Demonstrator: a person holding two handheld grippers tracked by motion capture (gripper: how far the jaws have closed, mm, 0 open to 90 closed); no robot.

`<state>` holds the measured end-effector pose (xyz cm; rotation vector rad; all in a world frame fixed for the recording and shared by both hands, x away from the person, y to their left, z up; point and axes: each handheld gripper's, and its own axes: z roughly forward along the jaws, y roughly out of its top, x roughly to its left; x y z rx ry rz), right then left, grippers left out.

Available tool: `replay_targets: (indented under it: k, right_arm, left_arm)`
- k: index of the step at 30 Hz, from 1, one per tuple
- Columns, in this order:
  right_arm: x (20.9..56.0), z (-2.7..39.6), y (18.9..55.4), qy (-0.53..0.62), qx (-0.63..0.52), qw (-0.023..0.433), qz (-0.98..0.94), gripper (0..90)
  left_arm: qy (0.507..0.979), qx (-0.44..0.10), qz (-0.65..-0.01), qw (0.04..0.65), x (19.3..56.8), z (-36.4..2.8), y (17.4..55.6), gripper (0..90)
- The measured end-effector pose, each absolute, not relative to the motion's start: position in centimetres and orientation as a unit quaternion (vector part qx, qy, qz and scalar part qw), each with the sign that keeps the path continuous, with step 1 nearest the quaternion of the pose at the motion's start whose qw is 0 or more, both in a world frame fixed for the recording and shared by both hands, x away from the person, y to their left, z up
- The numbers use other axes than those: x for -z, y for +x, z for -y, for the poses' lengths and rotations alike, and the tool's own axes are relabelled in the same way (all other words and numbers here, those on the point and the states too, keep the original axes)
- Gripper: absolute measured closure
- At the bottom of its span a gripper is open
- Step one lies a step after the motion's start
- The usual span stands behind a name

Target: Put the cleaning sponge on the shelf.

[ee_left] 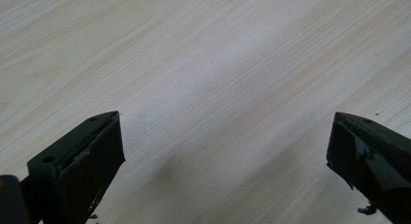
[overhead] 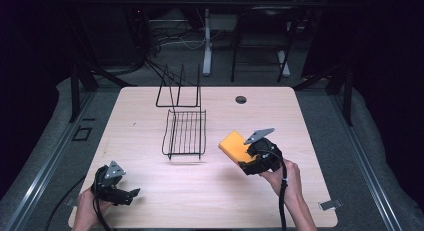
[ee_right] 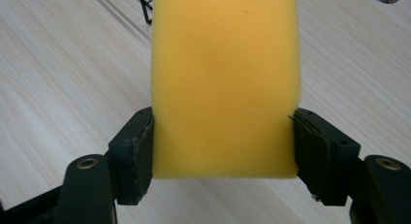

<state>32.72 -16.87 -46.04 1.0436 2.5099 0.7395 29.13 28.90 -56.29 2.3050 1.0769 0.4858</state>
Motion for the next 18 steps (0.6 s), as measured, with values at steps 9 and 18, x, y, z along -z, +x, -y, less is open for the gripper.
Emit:
replay_targets:
  k: [9,18]
  right_arm:
    - [46.1,15.6,33.6,0.356,-0.265,0.156,-0.882,30.8]
    - [45.5,14.4,34.0,0.346,-0.265,0.161,-0.885,31.1]
  left_arm:
    - [0.855,-0.176,-0.402,0.275,56.4,-28.9,29.2,0.0]
    - [0.856,-0.177,-0.401,0.275,56.4,-28.9,29.2,0.0]
